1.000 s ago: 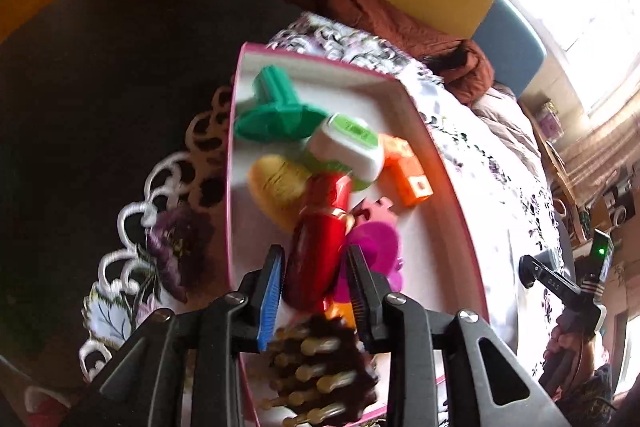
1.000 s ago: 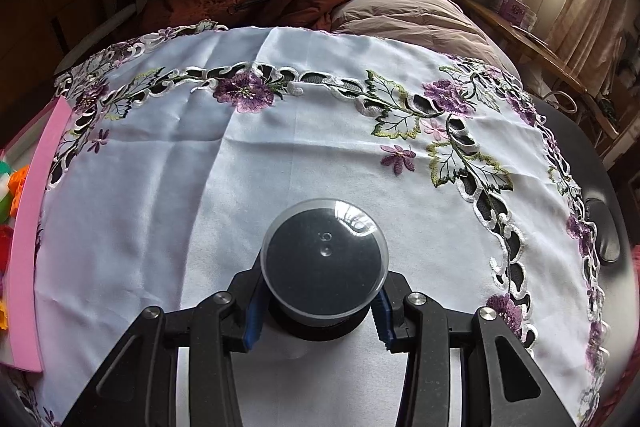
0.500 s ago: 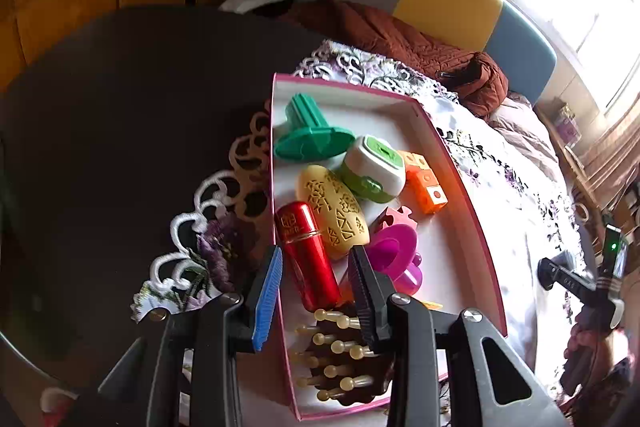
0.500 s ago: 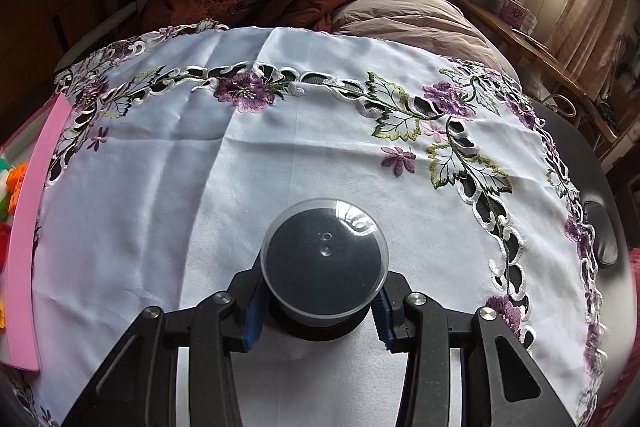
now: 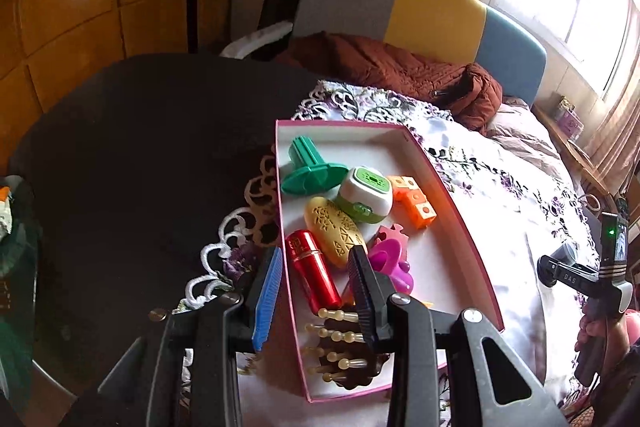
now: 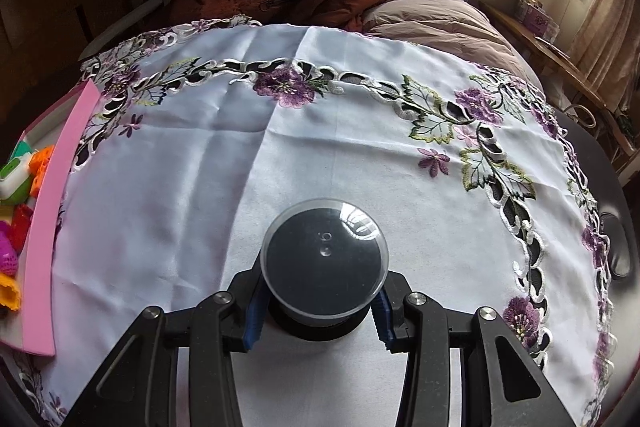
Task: Organize rigid objects
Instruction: 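Carry the black jar into the tray and open the right gripper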
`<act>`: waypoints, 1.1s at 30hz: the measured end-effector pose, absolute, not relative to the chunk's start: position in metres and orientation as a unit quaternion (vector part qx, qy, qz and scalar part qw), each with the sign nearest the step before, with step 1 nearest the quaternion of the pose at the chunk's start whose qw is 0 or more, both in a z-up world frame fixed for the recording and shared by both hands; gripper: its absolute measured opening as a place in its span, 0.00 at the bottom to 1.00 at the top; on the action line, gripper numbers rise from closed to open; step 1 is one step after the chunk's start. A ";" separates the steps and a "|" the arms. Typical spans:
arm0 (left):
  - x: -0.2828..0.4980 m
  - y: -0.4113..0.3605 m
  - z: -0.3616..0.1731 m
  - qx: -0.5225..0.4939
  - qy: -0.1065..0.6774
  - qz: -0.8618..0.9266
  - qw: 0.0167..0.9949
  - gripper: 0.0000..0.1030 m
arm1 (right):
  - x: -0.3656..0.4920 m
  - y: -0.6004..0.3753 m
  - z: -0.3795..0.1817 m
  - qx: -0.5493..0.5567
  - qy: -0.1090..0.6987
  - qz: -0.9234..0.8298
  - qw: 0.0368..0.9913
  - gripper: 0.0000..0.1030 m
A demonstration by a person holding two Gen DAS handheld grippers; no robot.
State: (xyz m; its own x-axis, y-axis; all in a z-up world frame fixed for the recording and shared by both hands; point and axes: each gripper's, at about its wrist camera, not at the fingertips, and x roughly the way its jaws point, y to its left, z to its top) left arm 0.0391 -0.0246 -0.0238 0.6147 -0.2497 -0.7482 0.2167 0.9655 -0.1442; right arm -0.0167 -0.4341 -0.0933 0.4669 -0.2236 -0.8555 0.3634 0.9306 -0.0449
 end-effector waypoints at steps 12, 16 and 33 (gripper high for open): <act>0.032 -0.014 -0.019 -0.015 0.401 -0.121 0.908 0.33 | -0.011 -0.393 -0.091 0.065 0.505 -0.117 0.853 0.43; 0.031 -0.011 -0.021 -0.017 0.401 -0.119 0.908 0.33 | -0.009 -0.379 -0.079 0.064 0.492 -0.108 0.861 0.43; 0.032 -0.003 -0.026 -0.024 0.403 -0.106 0.909 0.33 | 0.010 -0.244 -0.022 0.017 0.424 0.057 0.904 0.43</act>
